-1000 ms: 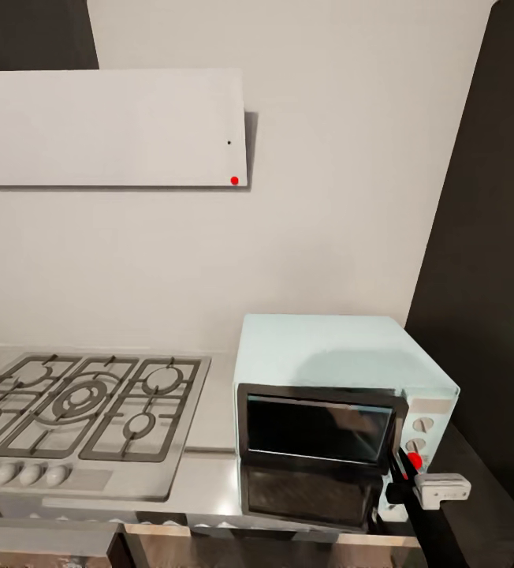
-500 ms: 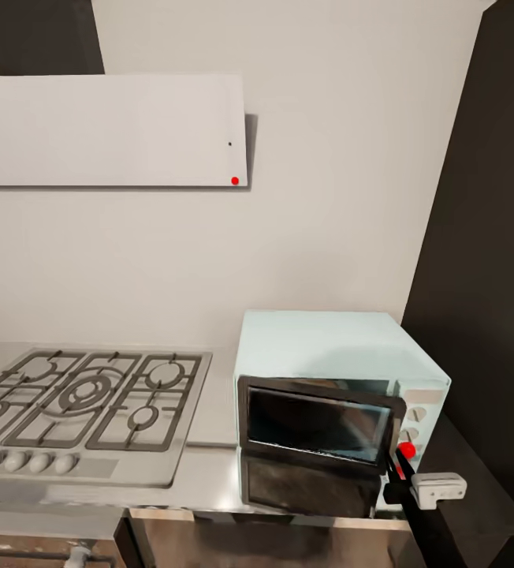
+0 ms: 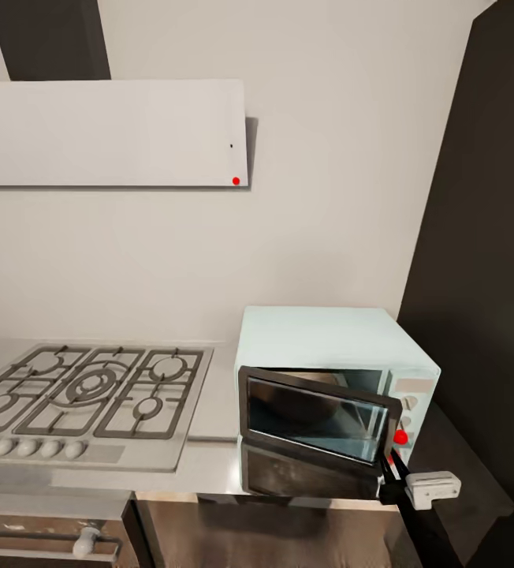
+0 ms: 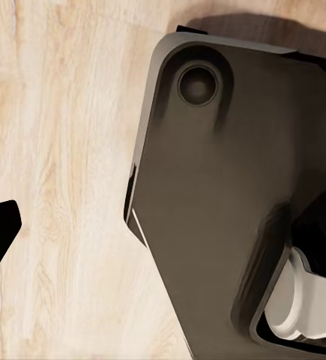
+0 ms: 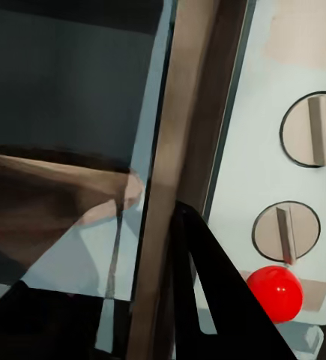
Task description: In the kitchen, take the popcorn bag from the countertop, put it into the microwave, and heat it until the popcorn is cooked so the cooked popcorn ends up inside the bag.
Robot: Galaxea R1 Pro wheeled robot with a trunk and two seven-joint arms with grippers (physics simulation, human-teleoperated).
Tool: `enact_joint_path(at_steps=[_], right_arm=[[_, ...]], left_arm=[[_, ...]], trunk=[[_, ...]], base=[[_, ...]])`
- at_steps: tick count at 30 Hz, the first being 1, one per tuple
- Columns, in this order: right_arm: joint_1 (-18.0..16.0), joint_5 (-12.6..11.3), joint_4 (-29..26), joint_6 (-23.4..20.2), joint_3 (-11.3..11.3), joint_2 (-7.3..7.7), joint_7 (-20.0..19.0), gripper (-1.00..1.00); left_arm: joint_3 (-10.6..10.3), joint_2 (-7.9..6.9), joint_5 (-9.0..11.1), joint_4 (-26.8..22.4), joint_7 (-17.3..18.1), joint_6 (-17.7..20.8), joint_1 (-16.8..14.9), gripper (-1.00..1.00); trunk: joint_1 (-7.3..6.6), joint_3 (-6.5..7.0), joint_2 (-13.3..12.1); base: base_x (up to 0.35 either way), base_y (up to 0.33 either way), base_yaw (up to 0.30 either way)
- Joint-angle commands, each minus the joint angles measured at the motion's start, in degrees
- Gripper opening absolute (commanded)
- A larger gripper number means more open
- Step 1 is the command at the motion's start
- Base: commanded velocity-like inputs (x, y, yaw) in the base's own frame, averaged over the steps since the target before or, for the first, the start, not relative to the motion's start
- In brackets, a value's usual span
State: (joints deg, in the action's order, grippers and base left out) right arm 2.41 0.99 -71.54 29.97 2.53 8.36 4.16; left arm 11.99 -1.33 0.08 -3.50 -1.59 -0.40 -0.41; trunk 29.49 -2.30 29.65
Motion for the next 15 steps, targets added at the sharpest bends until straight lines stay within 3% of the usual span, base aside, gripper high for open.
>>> enact_joint_path(at_steps=[1, 15], right_arm=[[0.00, -1.33, 0.52, 0.18, -1.12, 0.08, -0.11, -1.00], [-0.03, -1.31, 0.52, 0.18, -1.12, 0.08, -0.11, -1.00]], left_arm=[[0.23, 0.01, 0.01, -0.01, -0.08, -0.03, 0.00, 1.00], [0.23, 0.01, 0.01, -0.01, -0.08, -0.03, -0.03, 1.00]], trunk=[[0.02, -0.11, 0.09], [0.02, -0.11, 0.09]], base=[[-0.013, 0.000, 0.000], [-0.092, 0.000, 0.000]])
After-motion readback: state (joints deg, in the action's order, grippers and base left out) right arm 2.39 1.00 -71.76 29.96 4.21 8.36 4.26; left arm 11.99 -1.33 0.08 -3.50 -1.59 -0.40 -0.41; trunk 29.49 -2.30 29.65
